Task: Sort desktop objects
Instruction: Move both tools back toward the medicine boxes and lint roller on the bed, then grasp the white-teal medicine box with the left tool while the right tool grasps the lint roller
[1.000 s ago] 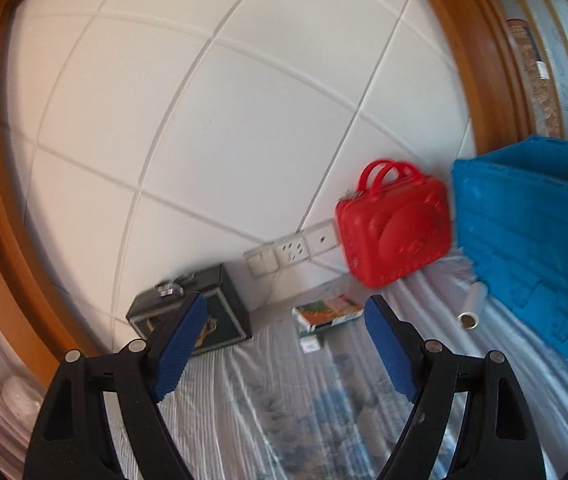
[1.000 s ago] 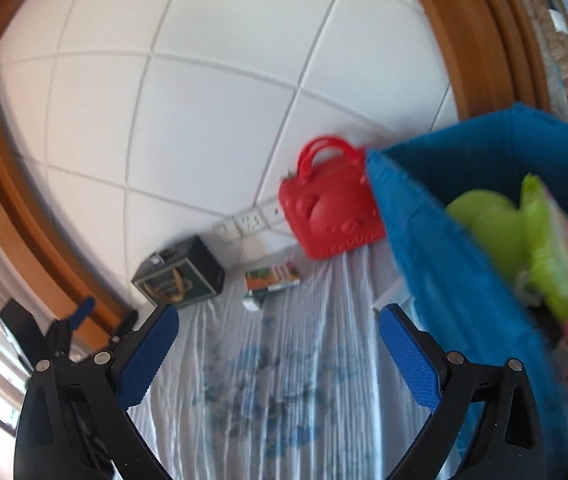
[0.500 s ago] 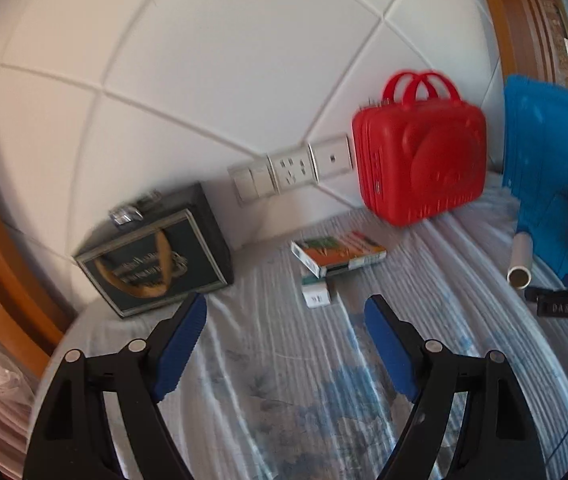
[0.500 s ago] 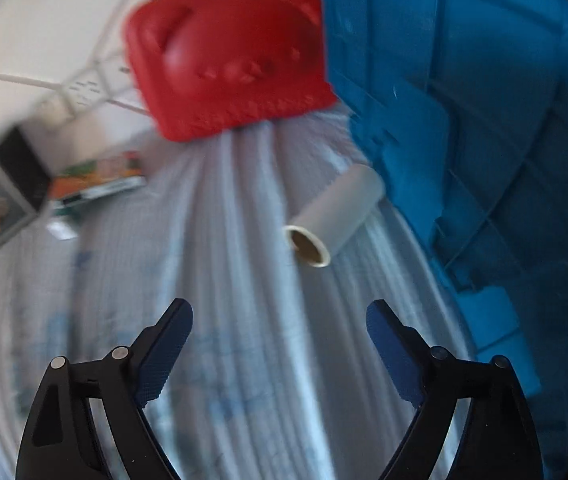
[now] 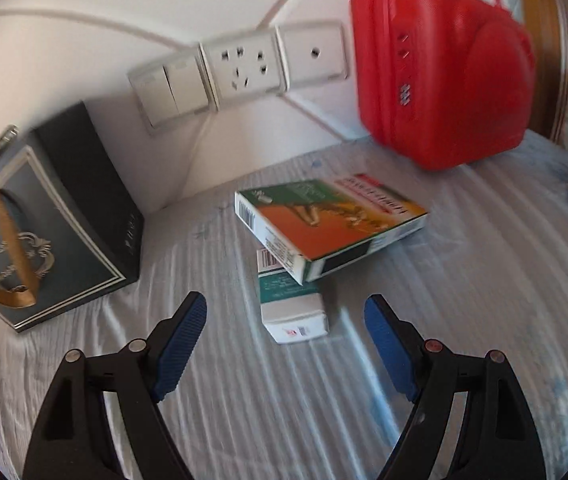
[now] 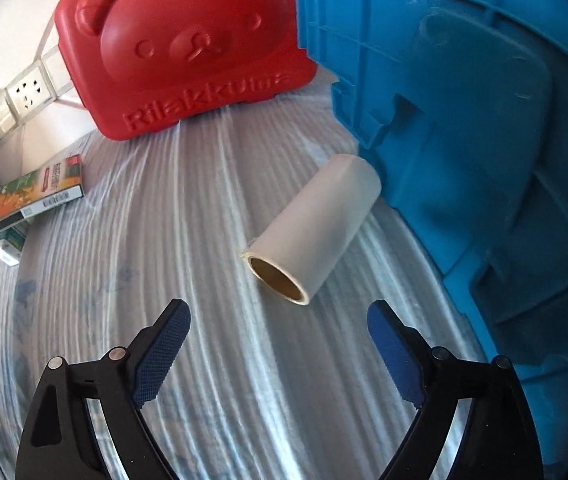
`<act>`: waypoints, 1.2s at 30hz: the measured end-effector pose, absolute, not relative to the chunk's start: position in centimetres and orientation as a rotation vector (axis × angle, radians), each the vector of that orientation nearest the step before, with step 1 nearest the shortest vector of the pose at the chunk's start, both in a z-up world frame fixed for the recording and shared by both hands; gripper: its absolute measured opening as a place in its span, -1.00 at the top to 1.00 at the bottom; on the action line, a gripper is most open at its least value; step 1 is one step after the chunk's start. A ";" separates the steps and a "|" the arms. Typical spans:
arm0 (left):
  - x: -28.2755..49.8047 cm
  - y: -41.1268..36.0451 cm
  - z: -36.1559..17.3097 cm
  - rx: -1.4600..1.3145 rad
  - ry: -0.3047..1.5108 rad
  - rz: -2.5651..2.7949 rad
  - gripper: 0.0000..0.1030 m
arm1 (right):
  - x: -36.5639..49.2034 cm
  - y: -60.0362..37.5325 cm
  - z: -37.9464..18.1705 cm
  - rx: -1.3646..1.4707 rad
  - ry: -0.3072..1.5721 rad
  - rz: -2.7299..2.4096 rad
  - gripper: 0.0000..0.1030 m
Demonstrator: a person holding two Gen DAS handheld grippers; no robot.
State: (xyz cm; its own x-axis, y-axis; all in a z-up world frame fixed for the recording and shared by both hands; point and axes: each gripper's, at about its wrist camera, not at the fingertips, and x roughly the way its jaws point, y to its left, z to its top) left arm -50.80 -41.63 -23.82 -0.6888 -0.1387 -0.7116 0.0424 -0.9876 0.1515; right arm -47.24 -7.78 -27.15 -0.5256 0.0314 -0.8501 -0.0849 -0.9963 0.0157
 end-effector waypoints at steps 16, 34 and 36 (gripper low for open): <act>-52.7 -43.0 -26.5 1.310 -0.124 -2.794 0.29 | -50.6 -7.4 -29.2 -1.341 0.217 2.543 -0.77; -44.2 -43.8 -23.7 1.294 -0.064 -2.851 0.32 | -43.6 -13.1 -26.4 -1.651 0.130 3.013 0.07; -42.2 -43.7 -23.1 1.300 -0.086 -2.849 0.32 | -42.1 -13.5 -25.6 -1.710 0.186 3.041 0.09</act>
